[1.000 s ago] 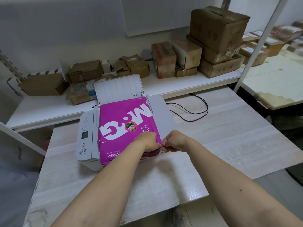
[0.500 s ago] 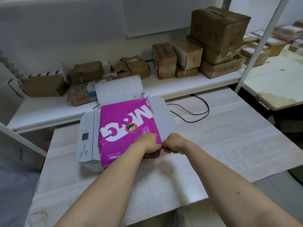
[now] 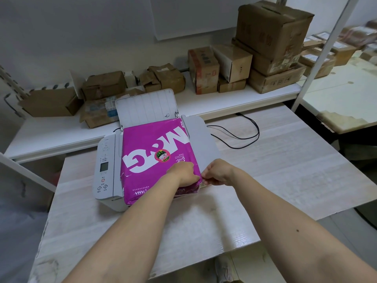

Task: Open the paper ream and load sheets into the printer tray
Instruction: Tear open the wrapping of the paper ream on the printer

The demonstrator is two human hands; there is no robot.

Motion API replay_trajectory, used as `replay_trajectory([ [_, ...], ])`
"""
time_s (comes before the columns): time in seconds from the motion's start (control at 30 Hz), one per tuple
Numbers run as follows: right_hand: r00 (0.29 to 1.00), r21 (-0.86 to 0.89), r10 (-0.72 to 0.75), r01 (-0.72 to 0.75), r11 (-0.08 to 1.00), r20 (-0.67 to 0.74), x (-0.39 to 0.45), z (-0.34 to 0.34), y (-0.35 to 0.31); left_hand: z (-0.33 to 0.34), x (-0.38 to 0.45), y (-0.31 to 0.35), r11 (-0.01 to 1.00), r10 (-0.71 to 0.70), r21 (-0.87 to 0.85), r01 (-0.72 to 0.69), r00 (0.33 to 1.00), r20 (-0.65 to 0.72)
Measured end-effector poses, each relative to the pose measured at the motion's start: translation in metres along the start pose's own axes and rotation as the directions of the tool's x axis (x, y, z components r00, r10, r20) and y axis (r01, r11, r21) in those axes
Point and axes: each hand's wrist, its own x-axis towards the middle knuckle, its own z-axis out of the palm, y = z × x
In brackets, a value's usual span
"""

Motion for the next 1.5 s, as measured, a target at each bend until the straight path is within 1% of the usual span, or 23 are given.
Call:
replay_trajectory([
  [0.1, 1.000, -0.083, 0.002, -0.001, 0.997, 0.001, 0.003, 0.001, -0.003, 0.000, -0.001, -0.001, 1.000, 0.002, -0.008, -0.002, 1.000, 0.001],
  [0.17, 1.000, -0.187, -0.024, 0.022, 0.982, -0.009, 0.004, 0.003, -0.006, 0.001, 0.000, -0.001, 1.000, 0.000, -0.006, 0.000, 1.000, 0.001],
  [0.23, 0.998, -0.289, -0.053, 0.039, 0.957, -0.041, 0.002, 0.008, -0.010, 0.002, 0.001, -0.002, 1.000, 0.004, 0.000, -0.004, 1.000, -0.003],
  [0.33, 0.996, -0.360, -0.048, 0.017, 0.933, -0.078, 0.002, 0.013, -0.006, 0.002, 0.001, -0.002, 1.000, 0.002, -0.011, -0.002, 1.000, -0.006],
  [0.37, 0.996, -0.358, -0.031, -0.001, 0.934, -0.084, 0.002, 0.014, -0.002, 0.002, 0.001, -0.002, 1.000, -0.001, -0.018, 0.001, 1.000, -0.008],
  [0.4, 0.997, -0.320, -0.007, -0.020, 0.947, -0.080, 0.002, 0.013, 0.004, 0.002, 0.000, -0.002, 1.000, -0.002, -0.024, 0.002, 1.000, -0.009],
  [0.43, 0.997, -0.241, 0.017, -0.035, 0.970, -0.076, 0.001, 0.012, 0.011, 0.002, 0.000, -0.002, 1.000, -0.003, -0.028, 0.003, 1.000, -0.010],
  [0.5, 0.997, -0.021, 0.054, -0.056, 0.998, -0.062, -0.001, 0.005, 0.022, 0.001, 0.001, -0.003, 1.000, -0.005, -0.025, 0.005, 1.000, -0.011],
  [0.53, 0.998, 0.046, 0.048, -0.047, 0.998, -0.031, -0.002, 0.001, 0.026, 0.001, 0.002, -0.003, 1.000, -0.005, -0.020, 0.005, 1.000, -0.013],
  [0.6, 0.999, 0.090, -0.011, 0.006, 0.996, 0.053, -0.004, -0.004, 0.025, 0.001, 0.003, -0.002, 1.000, -0.006, -0.013, 0.006, 1.000, -0.016],
  [0.67, 0.992, 0.067, -0.051, 0.043, 0.997, 0.118, -0.006, -0.005, 0.019, 0.002, 0.003, -0.001, 1.000, -0.011, -0.010, 0.011, 1.000, -0.017],
  [0.97, 0.995, -0.024, -0.021, 0.024, 0.999, 0.094, 0.004, -0.004, 0.009, 0.002, 0.003, 0.000, 1.000, -0.013, 0.000, 0.013, 1.000, -0.021],
  [1.23, 0.997, -0.282, -0.074, 0.079, 0.956, 0.028, 0.007, -0.001, -0.006, 0.002, 0.005, -0.001, 1.000, -0.015, -0.001, 0.015, 1.000, 0.004],
  [1.3, 0.996, -0.321, -0.087, 0.085, 0.943, 0.010, 0.009, 0.002, -0.006, 0.001, 0.005, -0.001, 1.000, -0.016, -0.003, 0.016, 1.000, 0.012],
  [1.4, 0.998, -0.300, -0.065, 0.057, 0.952, -0.017, 0.009, 0.005, -0.003, 0.001, 0.005, -0.001, 1.000, -0.016, -0.008, 0.016, 1.000, 0.012],
  [1.5, 1.000, -0.150, 0.025, -0.028, 0.988, -0.017, 0.006, 0.006, 0.002, 0.002, 0.005, -0.002, 1.000, -0.017, -0.024, 0.017, 1.000, 0.005],
])
